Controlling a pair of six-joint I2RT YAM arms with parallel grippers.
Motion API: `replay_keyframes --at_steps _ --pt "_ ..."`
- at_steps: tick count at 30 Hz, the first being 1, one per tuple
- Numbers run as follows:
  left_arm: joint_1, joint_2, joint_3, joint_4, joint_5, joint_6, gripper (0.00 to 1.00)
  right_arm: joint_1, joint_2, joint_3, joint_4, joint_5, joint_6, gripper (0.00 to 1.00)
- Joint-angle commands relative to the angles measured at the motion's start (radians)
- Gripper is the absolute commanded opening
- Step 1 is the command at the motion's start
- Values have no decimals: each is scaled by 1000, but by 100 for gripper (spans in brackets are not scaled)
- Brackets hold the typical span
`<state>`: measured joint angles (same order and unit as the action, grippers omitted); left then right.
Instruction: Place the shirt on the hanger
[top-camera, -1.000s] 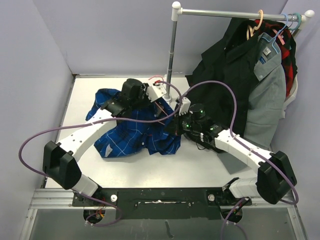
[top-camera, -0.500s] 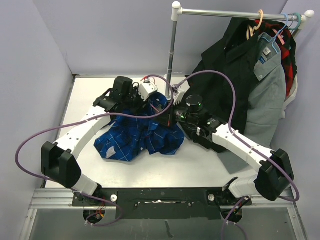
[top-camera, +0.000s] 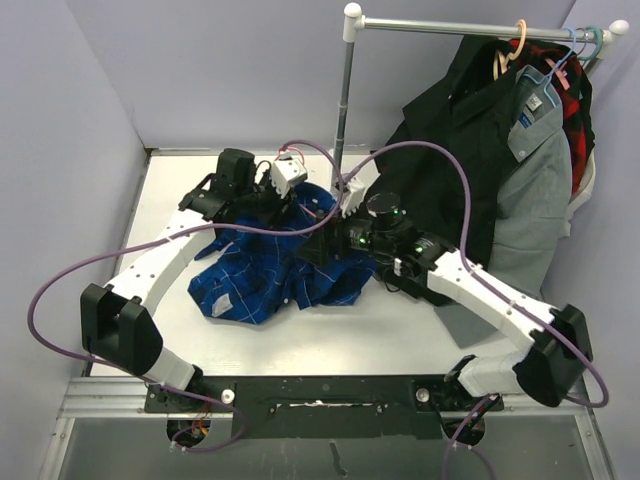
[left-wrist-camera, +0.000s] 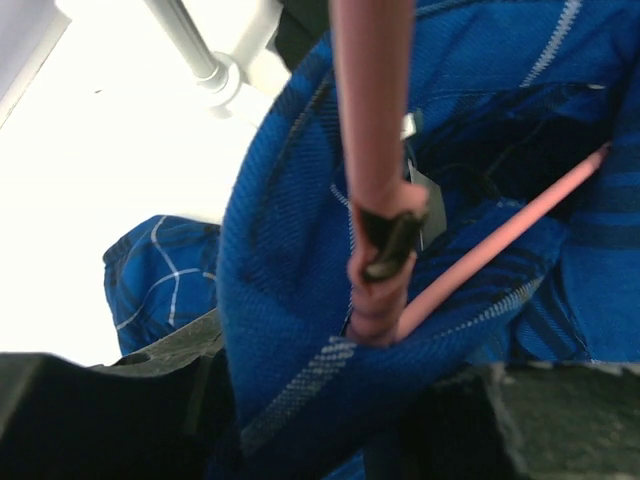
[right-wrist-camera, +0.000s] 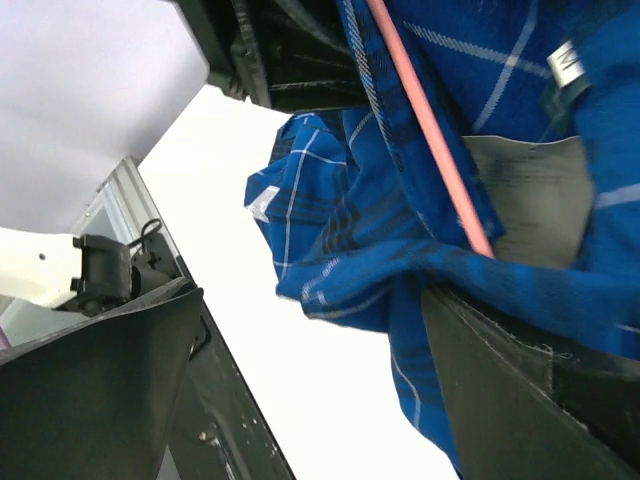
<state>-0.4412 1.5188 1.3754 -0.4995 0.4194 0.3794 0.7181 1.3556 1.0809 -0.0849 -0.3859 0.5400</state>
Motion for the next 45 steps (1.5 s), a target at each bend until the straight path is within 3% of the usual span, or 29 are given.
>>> replay_keyframes --at_steps 1,7,11,15,18,22,29,35,45 --pt "24 -7 42 14 198 14 0 6 -192 73 -142 69 -177 98" --pt "25 9 17 31 248 17 0 5 -419 -5 -181 -9 -273 98" --pt "25 10 19 25 275 27 0 -7 -515 -47 -266 57 -391 98" --pt "25 5 22 3 303 50 0 -136 -442 -115 -319 -124 -406 98" --pt "26 -3 18 -13 325 66 0 -150 -470 -203 -225 -65 -416 98" --pt "26 -11 13 -17 330 70 0 -158 -410 -197 -194 -66 -429 98" --pt "25 -10 7 -17 326 75 0 -123 -309 -142 -155 -104 -418 71" --pt "25 -8 7 -18 337 75 0 -83 -242 -142 -127 -95 -418 29" --pt "3 -6 4 -60 367 104 0 -39 -161 -109 -62 -95 -419 29"
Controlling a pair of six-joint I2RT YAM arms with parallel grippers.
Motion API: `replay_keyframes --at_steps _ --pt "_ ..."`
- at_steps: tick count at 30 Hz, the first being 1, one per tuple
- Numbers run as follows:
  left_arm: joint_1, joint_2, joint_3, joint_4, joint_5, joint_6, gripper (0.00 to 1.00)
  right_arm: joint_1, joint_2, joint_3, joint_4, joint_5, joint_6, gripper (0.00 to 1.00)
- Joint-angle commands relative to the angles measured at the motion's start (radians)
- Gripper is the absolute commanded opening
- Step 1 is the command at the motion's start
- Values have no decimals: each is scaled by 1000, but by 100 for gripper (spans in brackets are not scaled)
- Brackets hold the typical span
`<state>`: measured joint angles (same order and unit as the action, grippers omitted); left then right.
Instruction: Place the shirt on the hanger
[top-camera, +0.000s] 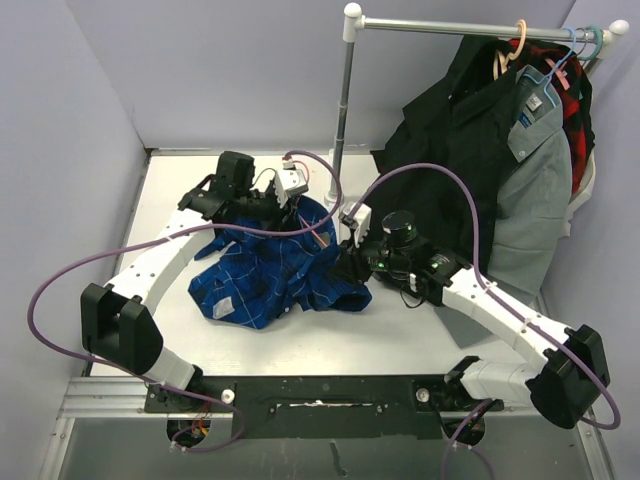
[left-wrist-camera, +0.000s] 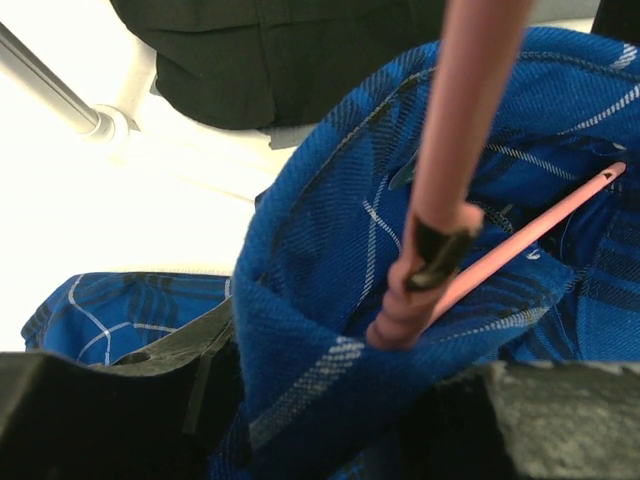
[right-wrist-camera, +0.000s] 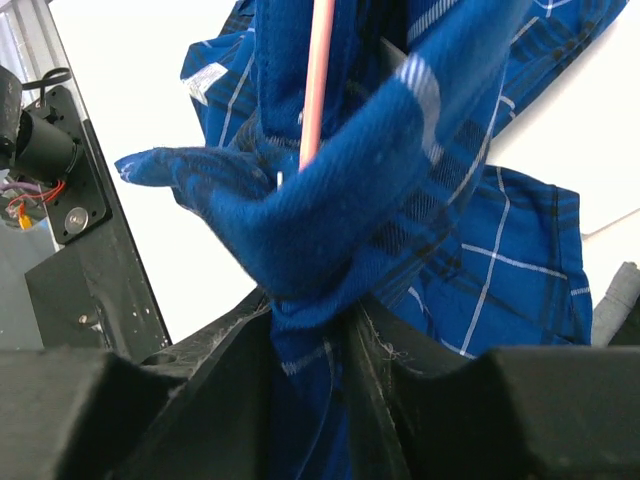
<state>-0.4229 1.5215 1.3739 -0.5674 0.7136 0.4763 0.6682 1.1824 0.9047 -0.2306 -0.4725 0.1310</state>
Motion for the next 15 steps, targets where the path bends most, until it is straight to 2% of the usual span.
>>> replay_keyframes --at_steps 1,7,15 --pt "-20 -9 5 6 73 8 0 13 23 76 85 -10 -13 28" --pt "-65 -2 -2 -10 30 37 0 42 61 129 99 -16 -25 26" --pt "-106 0 -3 -20 51 42 0 54 122 164 114 -35 -43 23"
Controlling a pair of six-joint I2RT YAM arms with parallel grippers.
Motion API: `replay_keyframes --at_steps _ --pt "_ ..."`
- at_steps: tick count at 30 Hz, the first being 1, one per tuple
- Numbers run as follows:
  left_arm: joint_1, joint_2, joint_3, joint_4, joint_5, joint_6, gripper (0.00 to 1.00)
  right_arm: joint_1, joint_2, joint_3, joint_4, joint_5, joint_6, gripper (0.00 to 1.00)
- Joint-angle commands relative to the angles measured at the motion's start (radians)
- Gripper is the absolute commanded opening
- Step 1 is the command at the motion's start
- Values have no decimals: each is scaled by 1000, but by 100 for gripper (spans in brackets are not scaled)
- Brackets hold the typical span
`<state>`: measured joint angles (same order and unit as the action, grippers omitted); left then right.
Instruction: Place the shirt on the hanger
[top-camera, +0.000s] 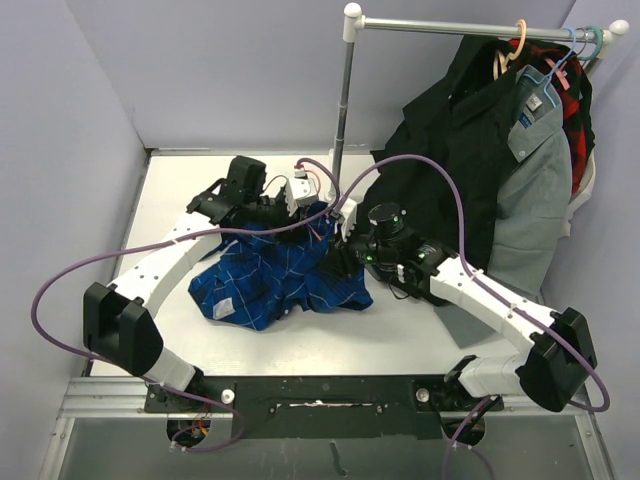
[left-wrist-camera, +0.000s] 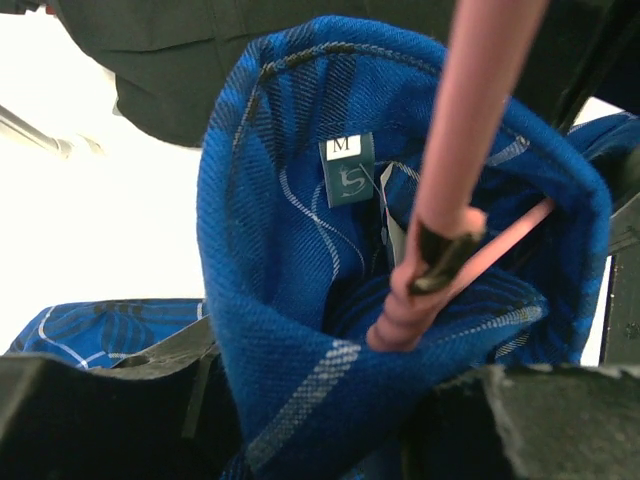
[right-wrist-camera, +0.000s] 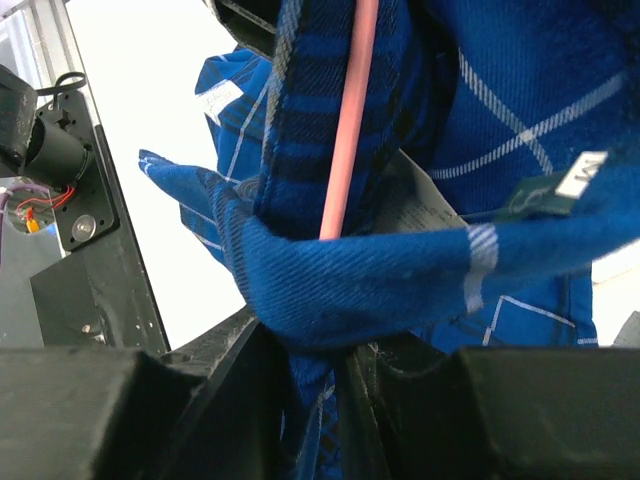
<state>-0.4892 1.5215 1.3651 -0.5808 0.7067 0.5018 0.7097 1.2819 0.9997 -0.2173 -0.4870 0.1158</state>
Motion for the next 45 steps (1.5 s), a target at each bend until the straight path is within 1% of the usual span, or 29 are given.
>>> replay_keyframes --at_steps 1,7,12,14,16,17,20,24,25,26,27,28,29,34,37,41,44,45 --pt "-41 1 9 -13 69 18 0 11 28 72 102 -22 -31 23" --pt "-48 3 20 -60 148 45 0 10 56 99 100 -40 -58 22" --pt "-51 8 21 -52 154 37 0 9 93 128 98 -62 -62 19" --pt "-51 12 29 -50 155 32 0 10 110 139 97 -77 -61 12" --pt "-51 15 37 -52 161 30 0 10 123 143 95 -86 -68 0" --pt "-51 16 40 -53 164 28 0 11 126 140 93 -90 -70 0" --pt "-51 16 48 -62 175 30 0 10 109 103 113 -86 -69 0" --pt "-51 15 53 -79 188 37 0 3 18 -17 174 -33 -43 0" --pt "-51 17 58 -88 188 41 21 2 -12 -47 185 -28 -30 0" --pt "-51 17 62 -103 182 45 61 0 -40 -73 184 -20 -22 0" --pt "-50 16 67 -124 179 69 93 -3 -62 -94 172 -5 -17 0" --pt "-49 17 74 -158 184 103 97 -5 -85 -113 156 12 -11 0" --pt "-48 17 86 -194 181 134 98 -11 -107 -136 143 21 -8 0" --pt "-27 3 142 -364 182 294 98 -48 -228 -236 82 82 19 0" --pt "-13 -4 149 -406 146 339 98 -59 -270 -273 75 85 30 0" --pt "-11 1 143 -376 4 311 98 -59 -295 -316 106 66 49 0" --pt "-10 13 174 -373 -164 288 98 -59 -298 -335 116 52 48 0" --pt "-12 21 191 -394 -216 315 98 -59 -297 -340 121 54 50 0"
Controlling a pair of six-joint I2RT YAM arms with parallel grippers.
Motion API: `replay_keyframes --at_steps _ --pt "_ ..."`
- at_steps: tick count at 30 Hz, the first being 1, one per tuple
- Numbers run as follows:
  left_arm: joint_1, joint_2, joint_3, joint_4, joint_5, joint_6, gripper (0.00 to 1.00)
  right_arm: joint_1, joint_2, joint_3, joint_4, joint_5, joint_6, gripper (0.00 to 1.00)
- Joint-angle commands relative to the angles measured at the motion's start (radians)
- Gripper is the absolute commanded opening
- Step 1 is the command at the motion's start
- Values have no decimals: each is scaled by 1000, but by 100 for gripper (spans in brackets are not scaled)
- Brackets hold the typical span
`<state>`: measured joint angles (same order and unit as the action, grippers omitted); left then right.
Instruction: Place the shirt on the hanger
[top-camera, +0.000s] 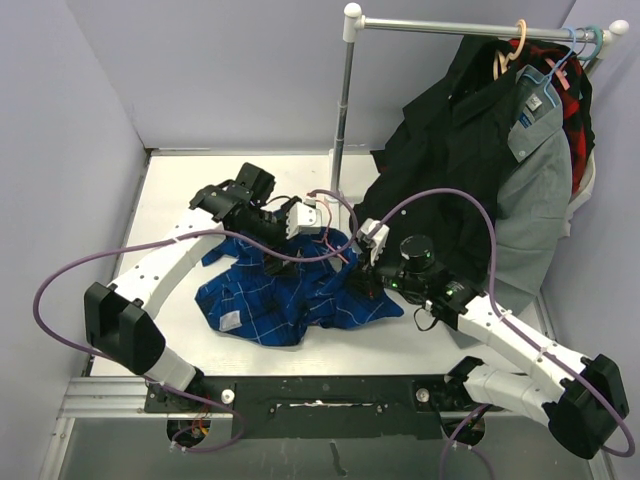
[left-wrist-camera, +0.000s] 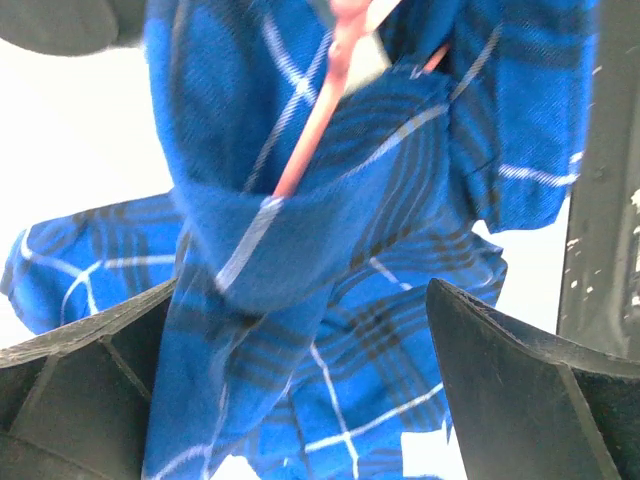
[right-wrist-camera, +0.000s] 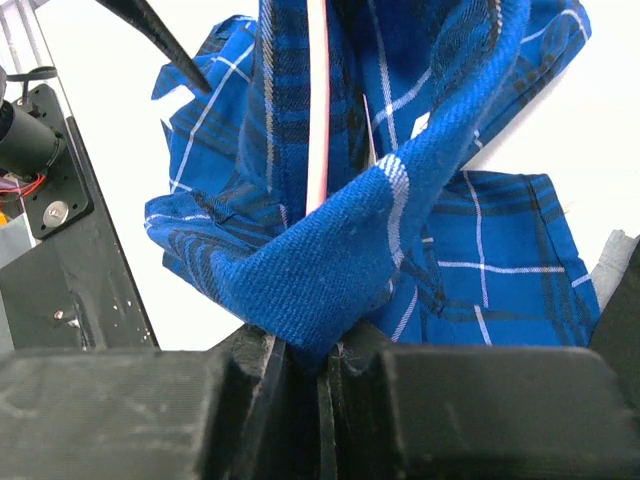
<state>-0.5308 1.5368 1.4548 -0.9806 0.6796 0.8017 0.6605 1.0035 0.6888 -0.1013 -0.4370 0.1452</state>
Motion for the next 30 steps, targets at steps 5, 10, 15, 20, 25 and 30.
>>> replay_keyframes --at_steps 5,10,15,20,25,30 --pt "-22 58 175 -284 -464 294 98 -11 -20 -38 13 27 28 0" --pt "-77 29 -7 -329 -803 482 98 -12 -12 -41 53 18 47 0" --pt "-94 -10 -72 -410 -891 666 98 -12 6 -33 68 10 51 0" --pt "-40 -17 153 -505 -649 694 98 -12 13 -28 61 19 50 0" --pt "239 -27 364 -607 -12 720 98 -12 -1 -45 69 24 56 0" --pt "495 -107 111 -340 144 650 98 -13 -24 -58 75 23 55 0"
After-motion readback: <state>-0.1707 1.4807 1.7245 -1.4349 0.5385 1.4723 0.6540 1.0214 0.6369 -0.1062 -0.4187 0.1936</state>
